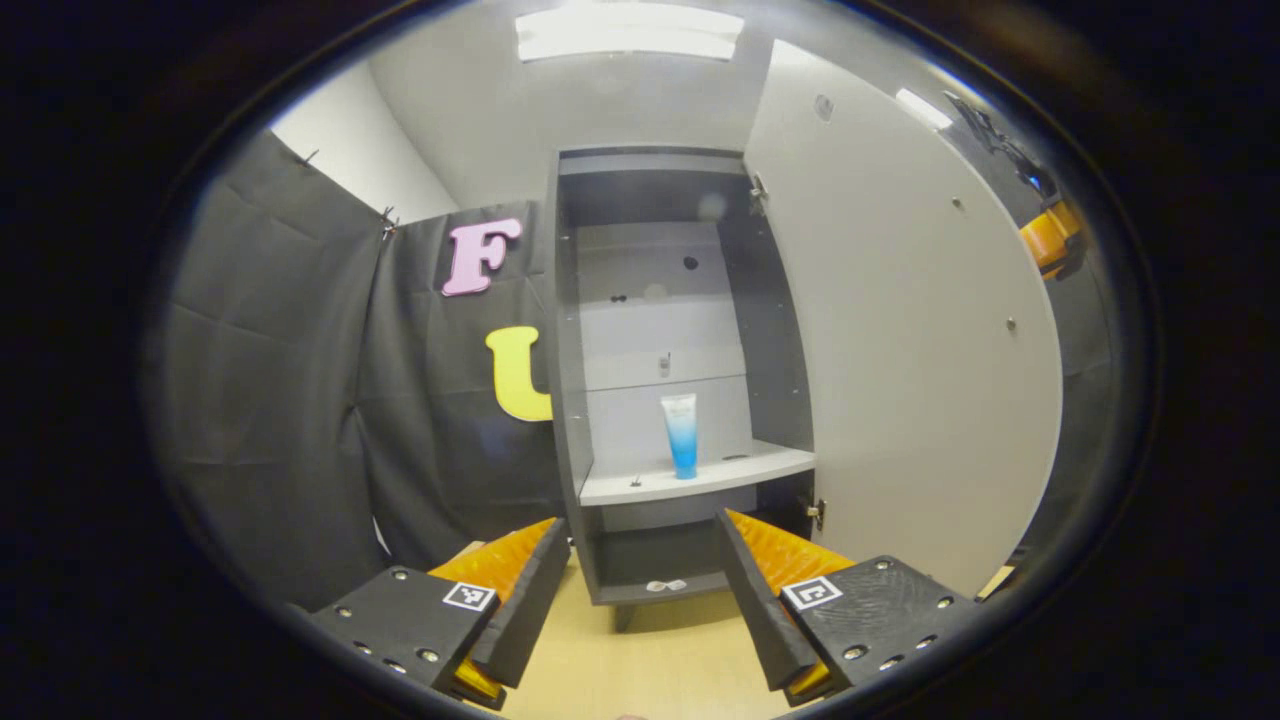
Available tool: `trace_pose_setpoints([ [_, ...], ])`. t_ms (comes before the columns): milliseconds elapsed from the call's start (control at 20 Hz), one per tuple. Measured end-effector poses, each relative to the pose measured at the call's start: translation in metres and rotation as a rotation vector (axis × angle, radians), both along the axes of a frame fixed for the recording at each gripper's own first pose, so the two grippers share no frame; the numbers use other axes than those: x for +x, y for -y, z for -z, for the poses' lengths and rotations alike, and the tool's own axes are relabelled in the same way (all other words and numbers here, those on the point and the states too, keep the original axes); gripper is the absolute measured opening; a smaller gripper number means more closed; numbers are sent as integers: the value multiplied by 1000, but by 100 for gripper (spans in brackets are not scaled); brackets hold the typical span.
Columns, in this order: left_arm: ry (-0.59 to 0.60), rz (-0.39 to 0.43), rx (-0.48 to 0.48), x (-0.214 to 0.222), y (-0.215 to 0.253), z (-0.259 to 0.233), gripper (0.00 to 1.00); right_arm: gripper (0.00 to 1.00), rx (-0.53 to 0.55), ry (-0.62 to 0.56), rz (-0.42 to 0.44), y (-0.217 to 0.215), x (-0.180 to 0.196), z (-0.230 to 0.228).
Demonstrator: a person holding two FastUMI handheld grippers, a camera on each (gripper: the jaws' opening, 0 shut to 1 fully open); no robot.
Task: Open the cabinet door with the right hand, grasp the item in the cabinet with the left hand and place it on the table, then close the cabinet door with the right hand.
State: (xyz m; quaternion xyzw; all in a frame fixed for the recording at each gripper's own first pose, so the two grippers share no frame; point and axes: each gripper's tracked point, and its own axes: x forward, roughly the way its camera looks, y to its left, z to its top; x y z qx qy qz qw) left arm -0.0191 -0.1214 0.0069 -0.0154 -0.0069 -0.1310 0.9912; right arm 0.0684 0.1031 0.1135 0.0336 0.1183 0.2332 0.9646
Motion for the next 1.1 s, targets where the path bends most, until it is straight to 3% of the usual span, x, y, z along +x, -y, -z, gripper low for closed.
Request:
trace_pose_setpoints([
  [300, -6, -5, -3, -6, 11, 1, 89, 14, -93, 59, 125, 40, 14, 0],
  [700, -9, -42, 24, -15, 21, -8, 88, 15, -11, 94, 82, 46, 1, -8],
  [850, 1, -60, 41, -15, 34, -15, 88, 19, 12, 104, 56, 62, -15, -13],
  [950, 11, -70, 44, -11, 50, -21, 88, 31, 0, 108, 51, 73, -27, -8],
  [1000, 14, -73, 43, -8, 57, -24, 88, 30, -8, 108, 60, 81, -29, -6],
  [1100, 21, -72, 37, -2, 72, -33, 88, 44, -19, 112, 98, 107, -29, 1],
])
